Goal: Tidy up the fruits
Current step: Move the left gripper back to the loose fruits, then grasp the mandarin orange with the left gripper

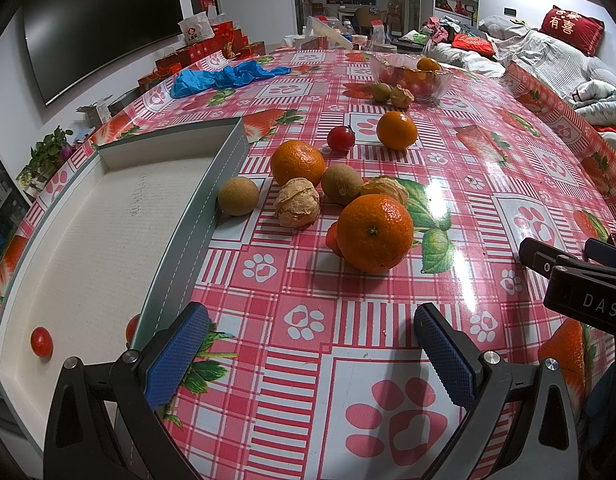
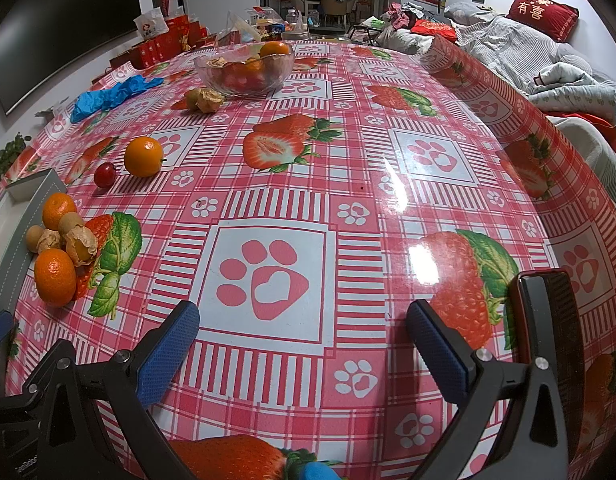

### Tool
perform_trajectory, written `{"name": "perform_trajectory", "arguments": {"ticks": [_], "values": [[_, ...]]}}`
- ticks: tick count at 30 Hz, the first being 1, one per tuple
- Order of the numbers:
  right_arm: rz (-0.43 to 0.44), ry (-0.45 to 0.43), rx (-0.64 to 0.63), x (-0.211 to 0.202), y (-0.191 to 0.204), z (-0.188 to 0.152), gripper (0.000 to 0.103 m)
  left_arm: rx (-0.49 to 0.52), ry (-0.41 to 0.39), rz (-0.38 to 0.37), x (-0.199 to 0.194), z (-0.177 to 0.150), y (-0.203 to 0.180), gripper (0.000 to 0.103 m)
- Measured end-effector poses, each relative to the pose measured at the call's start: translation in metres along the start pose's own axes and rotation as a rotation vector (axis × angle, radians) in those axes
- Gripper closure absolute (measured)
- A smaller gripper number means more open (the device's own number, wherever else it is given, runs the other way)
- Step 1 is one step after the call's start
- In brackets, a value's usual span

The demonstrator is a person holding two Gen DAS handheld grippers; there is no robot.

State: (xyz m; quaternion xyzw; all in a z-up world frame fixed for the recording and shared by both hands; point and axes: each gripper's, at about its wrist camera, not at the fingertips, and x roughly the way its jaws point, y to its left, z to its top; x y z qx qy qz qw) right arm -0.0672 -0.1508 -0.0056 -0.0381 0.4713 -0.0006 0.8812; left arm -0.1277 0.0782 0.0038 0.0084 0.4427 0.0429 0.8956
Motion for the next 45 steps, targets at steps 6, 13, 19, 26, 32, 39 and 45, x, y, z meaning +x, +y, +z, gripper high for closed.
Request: {"name": "perform_trajectory", "arguments": {"ticks": [6,13,19,26,32,39,45], "values": [[0.0,0.0,0.0,0.0,0.0,0.0,0.0,0.0,0.0,0.0,0.0,0.0,0.0,0.0],[0.0,0.0,0.0,0.0,0.0,0.0,0.0,0.01,0.042,-0.009,-0.002,0.008,-0.001,0.0],[0.0,0.0,0.001,0.0,0.0,0.0,0.0,0.018,0.043,-0.059,-0.009,0.031,-0.01,0.018],[0.0,0.0,0.001,0.0,0.0,0.0,0.0,-0.05,0.126,-0.101,0.015,0.046,-0.014,0.035],[0.0,0.0,0.001,0.0,0.0,0.0,0.0,-0.05,0.128,-0.09,0.017,0.045,-0.018,0.062],[-0.004,0.001,-0.001,0.0,0.0,0.0,0.0,-0.084,0.109,-0.103,0.006,0.039,-0.003,0.062],[0.013,0.009,-0.026,0.0,0.006,0.0,0.0,-0.078,0.056,-0.105,-0.023,0.03,0.014,0.062]]}}
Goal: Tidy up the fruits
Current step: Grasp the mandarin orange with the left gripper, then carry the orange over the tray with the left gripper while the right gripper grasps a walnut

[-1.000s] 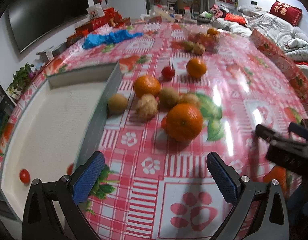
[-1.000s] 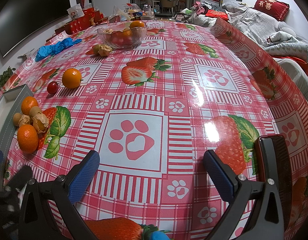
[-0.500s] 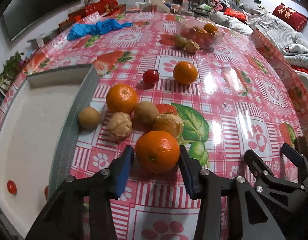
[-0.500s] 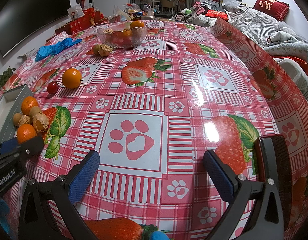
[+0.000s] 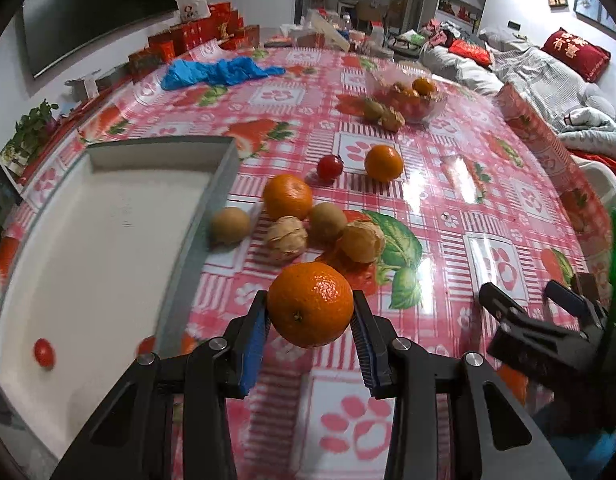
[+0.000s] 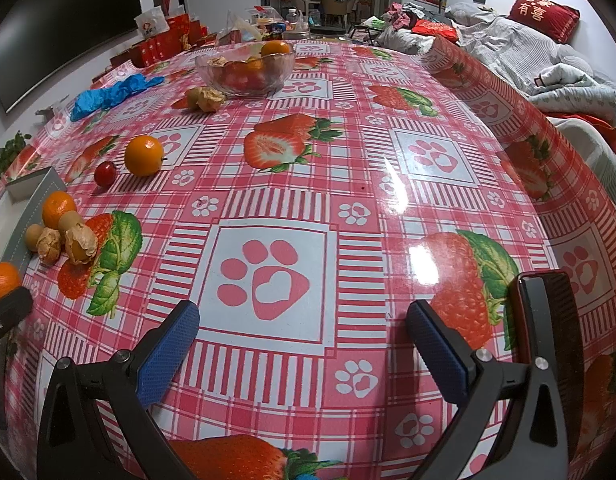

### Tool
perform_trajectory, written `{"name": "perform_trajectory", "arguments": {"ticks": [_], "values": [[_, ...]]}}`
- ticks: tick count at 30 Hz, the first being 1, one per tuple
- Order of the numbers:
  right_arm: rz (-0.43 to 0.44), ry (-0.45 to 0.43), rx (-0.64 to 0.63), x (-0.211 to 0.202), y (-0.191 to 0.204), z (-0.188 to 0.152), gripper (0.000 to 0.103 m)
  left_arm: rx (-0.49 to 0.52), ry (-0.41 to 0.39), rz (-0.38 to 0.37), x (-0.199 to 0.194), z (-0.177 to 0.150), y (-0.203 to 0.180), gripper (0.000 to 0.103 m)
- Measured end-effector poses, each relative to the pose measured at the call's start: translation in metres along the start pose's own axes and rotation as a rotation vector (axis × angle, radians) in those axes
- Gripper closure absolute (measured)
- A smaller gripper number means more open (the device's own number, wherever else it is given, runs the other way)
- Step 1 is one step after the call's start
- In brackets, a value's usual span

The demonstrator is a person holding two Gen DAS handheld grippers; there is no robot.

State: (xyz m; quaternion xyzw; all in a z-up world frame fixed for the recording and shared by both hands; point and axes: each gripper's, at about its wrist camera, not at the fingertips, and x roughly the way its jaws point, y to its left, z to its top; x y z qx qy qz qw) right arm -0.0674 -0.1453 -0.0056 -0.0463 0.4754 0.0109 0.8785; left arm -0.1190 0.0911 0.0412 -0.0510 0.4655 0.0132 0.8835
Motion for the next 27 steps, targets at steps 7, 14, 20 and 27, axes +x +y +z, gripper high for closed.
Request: {"name": "perform_trajectory", "arguments": {"ticks": [7,14,20,27], "values": [[0.183,0.03,-0.203,-0.002,0.075,0.007,0.0,-0.037,-0.034,0.0,-0.023,-0.009,0.027,0.062],[0.215,0.037,-0.251,0.011,0.122,0.028,0.017,-0.064,-0.059,0.005,-0.046,-0.017,0.06,0.062],[0.234,0.031,-0.291,0.01,0.138,0.036,0.077,-0.1,-0.064,0.024,-0.051,-0.016,0.096,0.062],[0.338,0.077,-0.223,-0.004,0.127,0.044,0.077,-0.105,-0.097,0.049,-0.063,-0.003,0.13,0.062]]}}
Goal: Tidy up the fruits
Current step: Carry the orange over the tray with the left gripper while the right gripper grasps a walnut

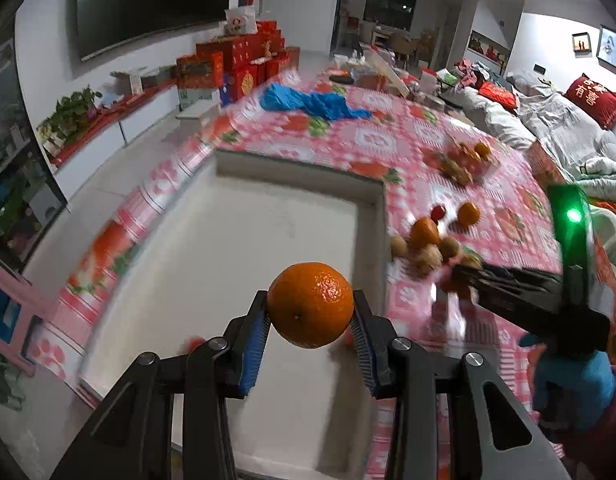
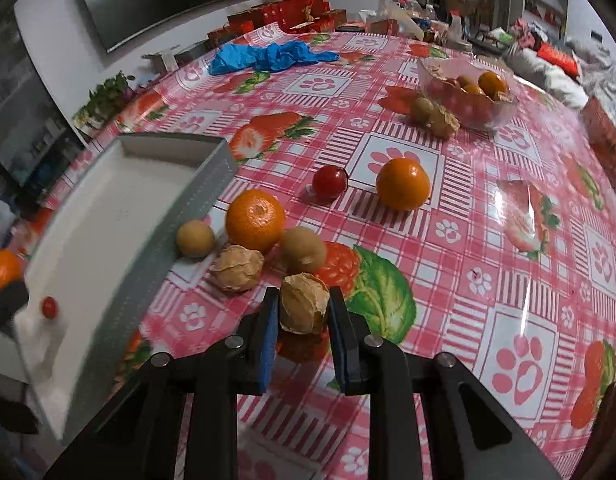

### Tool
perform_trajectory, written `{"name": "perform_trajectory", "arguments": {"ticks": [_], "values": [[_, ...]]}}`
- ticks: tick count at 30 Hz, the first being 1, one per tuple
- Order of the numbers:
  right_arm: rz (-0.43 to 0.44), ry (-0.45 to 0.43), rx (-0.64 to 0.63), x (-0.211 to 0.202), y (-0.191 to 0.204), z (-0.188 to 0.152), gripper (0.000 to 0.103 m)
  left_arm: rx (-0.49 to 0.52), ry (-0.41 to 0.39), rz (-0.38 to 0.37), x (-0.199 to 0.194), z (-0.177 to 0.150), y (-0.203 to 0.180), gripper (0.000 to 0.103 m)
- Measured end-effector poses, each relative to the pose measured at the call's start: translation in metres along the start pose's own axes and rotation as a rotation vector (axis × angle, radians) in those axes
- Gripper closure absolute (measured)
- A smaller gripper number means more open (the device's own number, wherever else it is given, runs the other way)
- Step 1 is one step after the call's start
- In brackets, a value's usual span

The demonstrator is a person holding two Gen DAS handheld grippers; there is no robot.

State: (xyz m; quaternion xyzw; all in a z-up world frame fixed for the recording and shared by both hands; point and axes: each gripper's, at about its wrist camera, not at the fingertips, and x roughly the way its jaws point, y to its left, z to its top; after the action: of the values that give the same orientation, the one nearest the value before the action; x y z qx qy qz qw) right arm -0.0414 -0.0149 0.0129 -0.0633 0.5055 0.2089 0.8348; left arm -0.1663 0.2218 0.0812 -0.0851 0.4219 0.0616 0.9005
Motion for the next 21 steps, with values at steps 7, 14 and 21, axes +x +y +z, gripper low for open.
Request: {"name": "perform_trajectory", "arguments": {"ticks": [7,14,21], "values": [[0.086,-0.025,-0.036,-0.024,0.032,0.026,0.077,-0.009,-0.07,0.052,-0.012,0.035,0.033,0.062],[0.14,-0.022,-0.179,-0.023,0.095,0.045,0.077,-0.055,-0.057,0.108,0.002,0.028,0.055,0.062],[0.174,0.048,-0.254,0.003,0.136,0.036,0.077,-0.064,-0.012,0.124,0.021,0.009,0.06,0.062]]}}
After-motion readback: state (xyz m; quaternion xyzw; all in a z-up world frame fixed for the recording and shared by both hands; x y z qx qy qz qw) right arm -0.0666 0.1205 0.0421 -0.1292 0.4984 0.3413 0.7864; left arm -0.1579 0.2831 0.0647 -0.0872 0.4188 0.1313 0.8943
